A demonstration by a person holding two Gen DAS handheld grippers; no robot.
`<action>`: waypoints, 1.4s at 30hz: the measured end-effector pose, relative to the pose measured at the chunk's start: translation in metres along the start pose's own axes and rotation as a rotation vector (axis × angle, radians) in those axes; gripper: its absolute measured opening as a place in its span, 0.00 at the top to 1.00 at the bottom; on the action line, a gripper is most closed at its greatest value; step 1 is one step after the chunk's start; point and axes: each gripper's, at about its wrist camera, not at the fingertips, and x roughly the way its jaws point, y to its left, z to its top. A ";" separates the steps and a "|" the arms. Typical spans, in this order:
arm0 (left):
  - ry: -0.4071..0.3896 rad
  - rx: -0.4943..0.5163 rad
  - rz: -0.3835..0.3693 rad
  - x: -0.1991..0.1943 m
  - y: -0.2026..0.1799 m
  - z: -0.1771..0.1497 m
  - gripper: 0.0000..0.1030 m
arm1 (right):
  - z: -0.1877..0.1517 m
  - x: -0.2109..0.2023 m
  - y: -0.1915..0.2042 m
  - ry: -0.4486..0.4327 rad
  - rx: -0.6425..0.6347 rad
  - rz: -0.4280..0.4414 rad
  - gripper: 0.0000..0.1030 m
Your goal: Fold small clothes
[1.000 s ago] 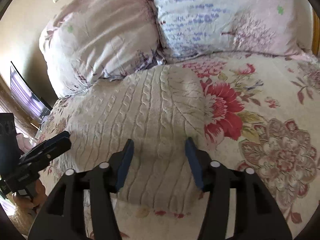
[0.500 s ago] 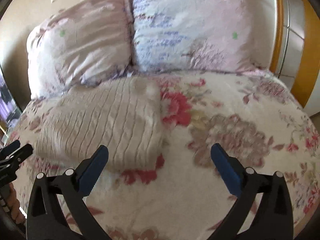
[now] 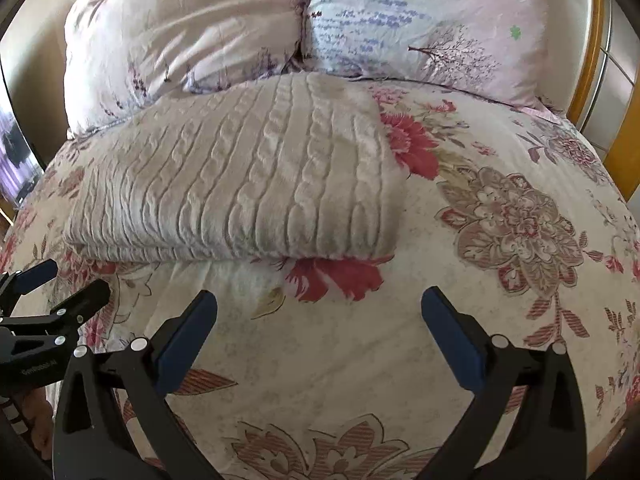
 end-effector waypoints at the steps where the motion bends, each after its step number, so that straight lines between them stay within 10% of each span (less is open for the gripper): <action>1: 0.004 0.000 0.001 0.001 0.000 -0.001 0.02 | -0.001 0.002 0.001 0.009 -0.002 -0.005 0.01; 42: 0.007 -0.007 0.008 0.006 -0.001 0.000 0.02 | -0.003 0.006 0.004 0.027 -0.021 -0.023 0.01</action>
